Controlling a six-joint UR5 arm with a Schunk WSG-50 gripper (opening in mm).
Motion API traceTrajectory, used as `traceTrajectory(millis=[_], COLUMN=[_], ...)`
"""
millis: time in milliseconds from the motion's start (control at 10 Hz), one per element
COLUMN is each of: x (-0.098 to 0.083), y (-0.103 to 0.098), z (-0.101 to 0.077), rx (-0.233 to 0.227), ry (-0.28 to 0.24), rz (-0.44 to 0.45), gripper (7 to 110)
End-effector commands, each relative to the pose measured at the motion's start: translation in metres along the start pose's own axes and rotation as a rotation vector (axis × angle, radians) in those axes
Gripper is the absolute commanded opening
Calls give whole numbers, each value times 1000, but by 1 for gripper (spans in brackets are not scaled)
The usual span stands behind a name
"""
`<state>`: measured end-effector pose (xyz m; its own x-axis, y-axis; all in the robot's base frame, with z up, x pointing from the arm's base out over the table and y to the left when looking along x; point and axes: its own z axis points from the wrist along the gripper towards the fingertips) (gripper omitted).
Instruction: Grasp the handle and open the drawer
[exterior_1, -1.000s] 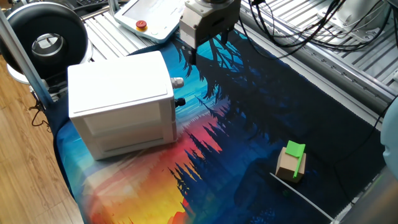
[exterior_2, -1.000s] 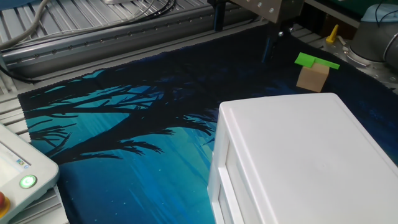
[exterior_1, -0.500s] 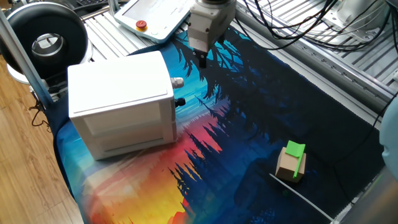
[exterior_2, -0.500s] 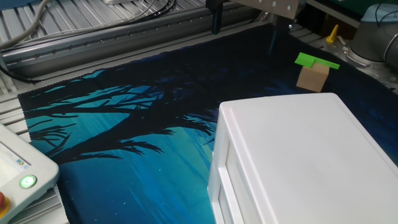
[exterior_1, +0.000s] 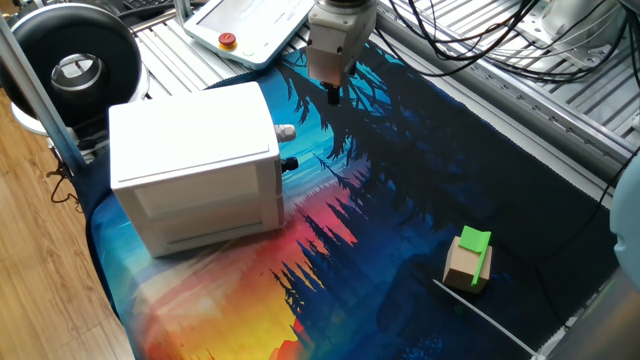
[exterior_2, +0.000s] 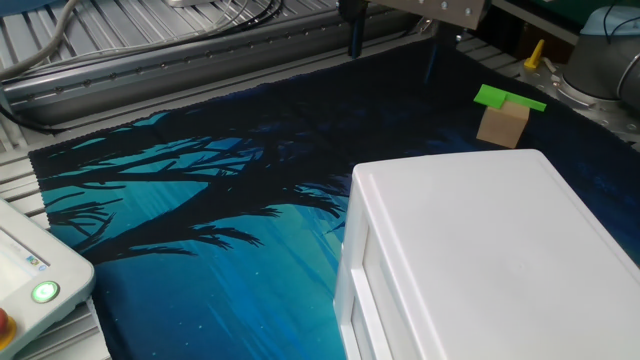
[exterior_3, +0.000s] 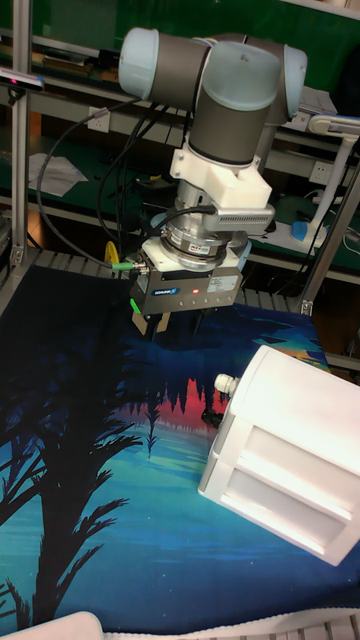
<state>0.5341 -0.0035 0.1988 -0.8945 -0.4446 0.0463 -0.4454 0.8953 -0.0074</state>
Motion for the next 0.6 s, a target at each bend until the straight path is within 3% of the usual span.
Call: traceTrajectory(millis=[0, 500], x=[-2, -1], y=[2, 2], z=[-1, -1], rx=[-8, -7], ry=[-7, -5], rz=[-5, -10], gripper=[7, 7])
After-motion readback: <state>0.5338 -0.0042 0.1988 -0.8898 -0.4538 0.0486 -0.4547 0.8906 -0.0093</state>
